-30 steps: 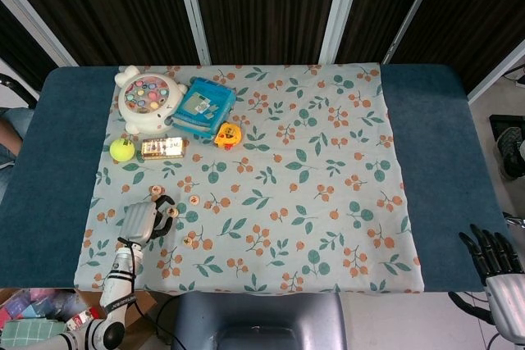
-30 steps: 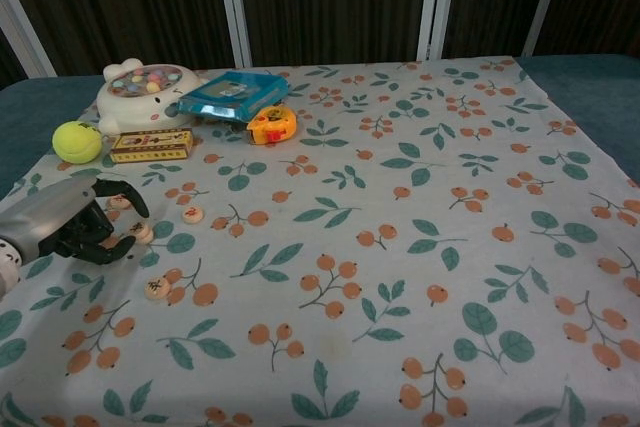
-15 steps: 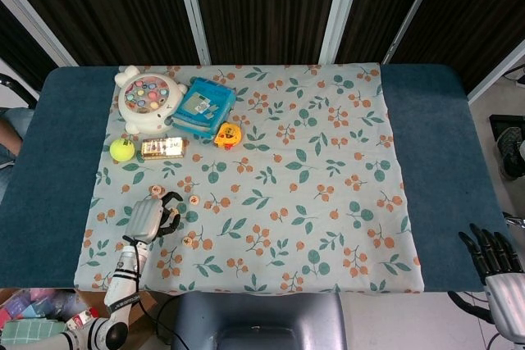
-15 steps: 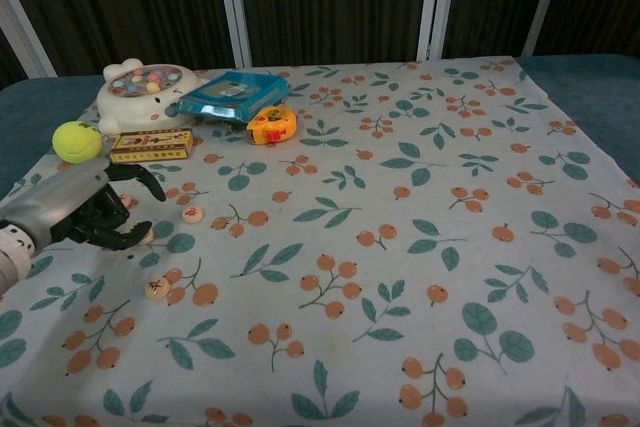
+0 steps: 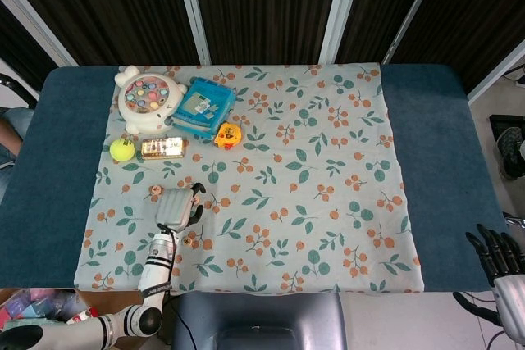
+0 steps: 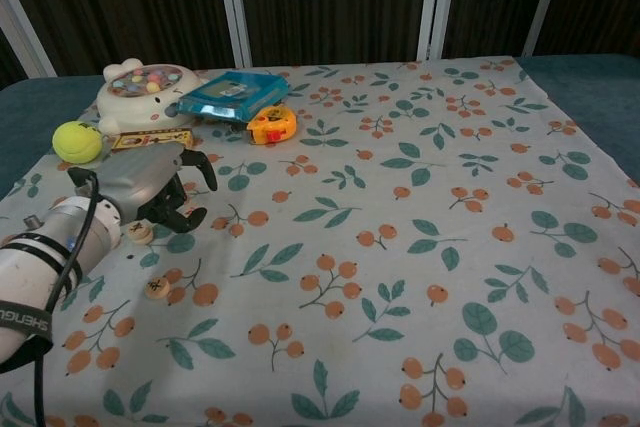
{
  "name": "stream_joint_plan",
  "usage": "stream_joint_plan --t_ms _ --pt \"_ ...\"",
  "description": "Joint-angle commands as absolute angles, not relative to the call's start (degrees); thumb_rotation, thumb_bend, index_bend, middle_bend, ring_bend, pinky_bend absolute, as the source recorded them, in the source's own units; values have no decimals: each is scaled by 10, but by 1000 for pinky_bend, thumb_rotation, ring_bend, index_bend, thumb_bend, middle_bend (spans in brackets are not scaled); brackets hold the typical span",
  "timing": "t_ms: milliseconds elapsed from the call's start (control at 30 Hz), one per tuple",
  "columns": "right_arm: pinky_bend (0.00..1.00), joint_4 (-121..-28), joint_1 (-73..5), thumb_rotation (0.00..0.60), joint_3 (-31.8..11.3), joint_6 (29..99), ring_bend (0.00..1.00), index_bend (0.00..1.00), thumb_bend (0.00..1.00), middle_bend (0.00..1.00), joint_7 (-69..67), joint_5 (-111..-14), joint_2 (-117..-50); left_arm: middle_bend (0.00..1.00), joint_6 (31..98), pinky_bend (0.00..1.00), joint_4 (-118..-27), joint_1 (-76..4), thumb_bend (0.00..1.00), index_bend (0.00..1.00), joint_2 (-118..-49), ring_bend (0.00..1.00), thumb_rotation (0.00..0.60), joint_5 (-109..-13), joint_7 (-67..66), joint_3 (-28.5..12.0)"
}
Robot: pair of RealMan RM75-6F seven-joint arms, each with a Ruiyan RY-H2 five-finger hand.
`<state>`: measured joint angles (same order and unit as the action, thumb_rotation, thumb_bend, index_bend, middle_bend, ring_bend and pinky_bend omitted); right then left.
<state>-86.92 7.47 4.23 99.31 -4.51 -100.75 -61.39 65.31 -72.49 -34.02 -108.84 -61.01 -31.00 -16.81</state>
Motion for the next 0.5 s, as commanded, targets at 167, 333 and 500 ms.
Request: stream_joint_plan --t_ms 167,333,500 --pt "31 -867 75 600 44 994 0 0 205 0 -50 -1010 -611 1000 646 1000 -712 -360 401 385 -1101 1000 600 -555 -375 -175" --pt "31 -866 76 600 44 998 0 0 205 0 -56 -1010 -610 1000 649 1000 -697 -366 397 370 -1106 1000 600 -542 -388 -175" --pt "31 -865 77 600 43 1000 0 0 205 0 -59 -1010 -610 1000 651 1000 -695 -368 396 369 -1104 1000 600 -533 -398 -170"
